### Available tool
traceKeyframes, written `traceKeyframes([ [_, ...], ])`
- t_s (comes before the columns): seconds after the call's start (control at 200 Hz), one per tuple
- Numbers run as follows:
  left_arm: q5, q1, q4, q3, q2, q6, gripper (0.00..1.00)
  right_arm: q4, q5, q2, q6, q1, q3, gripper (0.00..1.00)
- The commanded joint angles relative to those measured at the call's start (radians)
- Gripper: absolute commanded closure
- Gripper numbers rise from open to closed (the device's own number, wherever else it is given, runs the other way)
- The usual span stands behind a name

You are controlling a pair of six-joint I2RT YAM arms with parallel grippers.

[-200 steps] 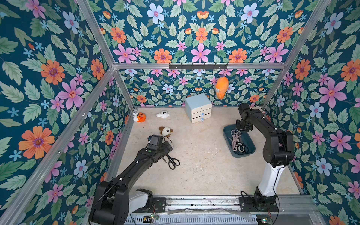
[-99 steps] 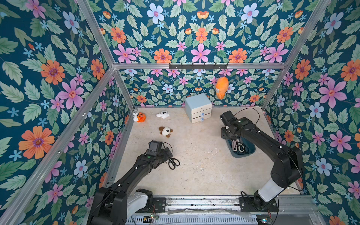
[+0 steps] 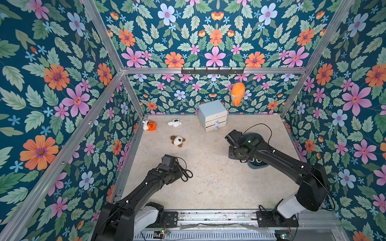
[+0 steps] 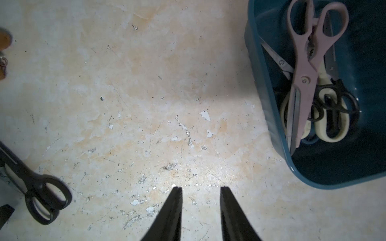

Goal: Put the scissors into the storage box
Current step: Pick up the scissors from the center of the board.

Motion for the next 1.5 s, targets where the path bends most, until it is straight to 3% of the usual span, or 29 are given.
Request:
traceKeyframes([
  [0.0, -0.058, -0.036, -0.044, 0.022, 0.014, -0.062, 0.69, -0.02, -0.019, -0.014, -0.01, 0.002, -0.005, 0.66],
  [0.32, -0.224, -0.182, -0.136, 0.131, 0.105, -0.16, 0.69, -0.056, -0.028, -0.061, -0.097, 0.002, -0.023, 0.66],
  [0.725, -0.326, -0.294, -0.178, 0.207, 0.25, -0.247, 0.68, -0.064, 0.006, -0.113, -0.161, 0.001, -0.063, 0.66],
  [1.145, -0.346, -0.306, -0.26, 0.181, 0.167, -0.278, 0.68, -0.039, 0.01, -0.083, -0.184, 0.002, -0.078, 0.66],
  [1.494, -0.33, -0.308, -0.209, 0.178, 0.237, -0.268, 0.7, -0.043, 0.017, -0.063, -0.207, -0.001, -0.061, 0.66],
])
